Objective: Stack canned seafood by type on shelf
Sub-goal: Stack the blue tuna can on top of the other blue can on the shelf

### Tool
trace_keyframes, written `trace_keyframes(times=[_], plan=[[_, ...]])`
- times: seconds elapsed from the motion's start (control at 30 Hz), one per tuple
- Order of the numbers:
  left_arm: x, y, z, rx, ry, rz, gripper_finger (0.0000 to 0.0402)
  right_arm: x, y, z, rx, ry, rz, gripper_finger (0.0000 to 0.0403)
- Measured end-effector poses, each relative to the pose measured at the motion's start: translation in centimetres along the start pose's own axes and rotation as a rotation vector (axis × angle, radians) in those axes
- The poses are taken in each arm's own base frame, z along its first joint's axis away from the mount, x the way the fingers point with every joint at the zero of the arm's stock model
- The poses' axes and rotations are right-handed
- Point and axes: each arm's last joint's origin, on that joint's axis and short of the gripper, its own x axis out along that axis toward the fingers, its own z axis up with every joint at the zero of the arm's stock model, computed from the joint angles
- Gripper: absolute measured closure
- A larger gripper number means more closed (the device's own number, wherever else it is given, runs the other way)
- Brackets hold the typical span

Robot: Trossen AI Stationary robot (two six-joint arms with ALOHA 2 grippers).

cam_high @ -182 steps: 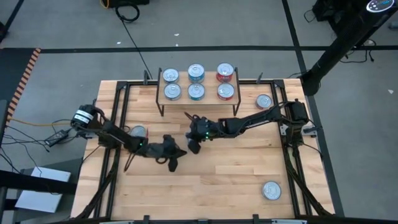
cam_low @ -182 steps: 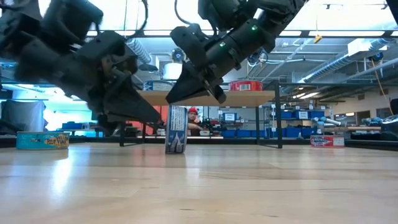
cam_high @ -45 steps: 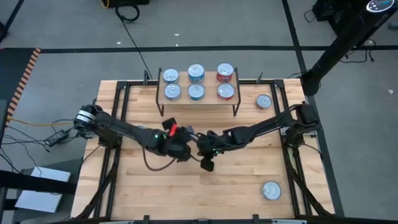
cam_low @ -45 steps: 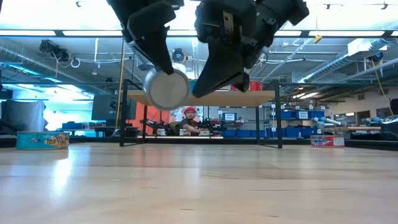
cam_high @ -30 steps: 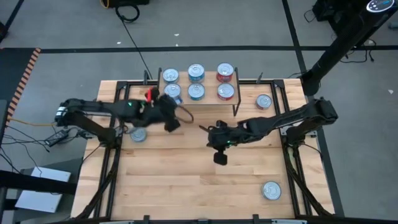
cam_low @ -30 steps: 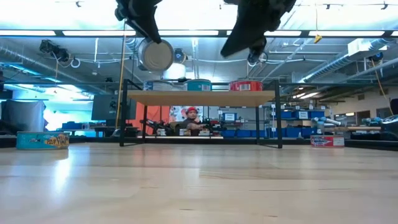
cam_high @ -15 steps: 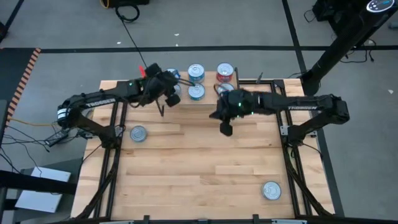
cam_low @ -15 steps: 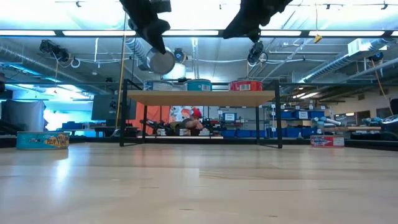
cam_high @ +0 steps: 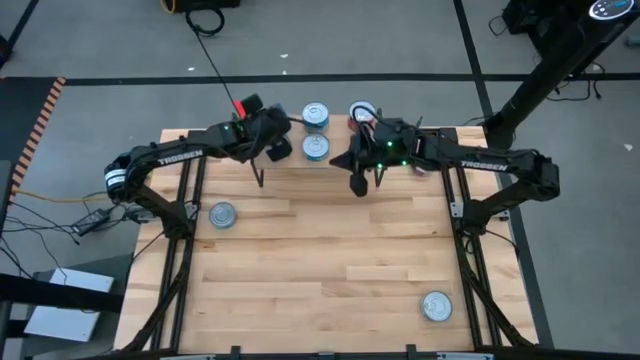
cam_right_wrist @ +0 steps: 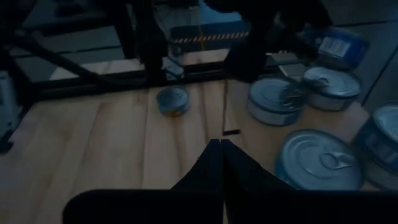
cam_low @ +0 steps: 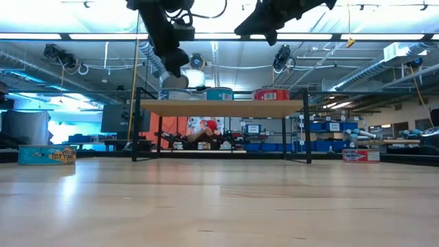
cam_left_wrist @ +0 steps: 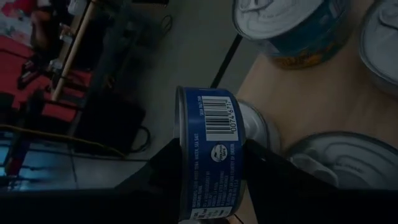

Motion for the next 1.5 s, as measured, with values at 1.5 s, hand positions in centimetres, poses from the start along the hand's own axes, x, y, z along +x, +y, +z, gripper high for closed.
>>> trace_keyframes(times=[1.5], plan=[[3.1,-0.4,-0.7,0.133,0.055,-0.129,0.0189,1.6,-2.3,-1.6,0.159,-0.108,-0.174,0.0402]])
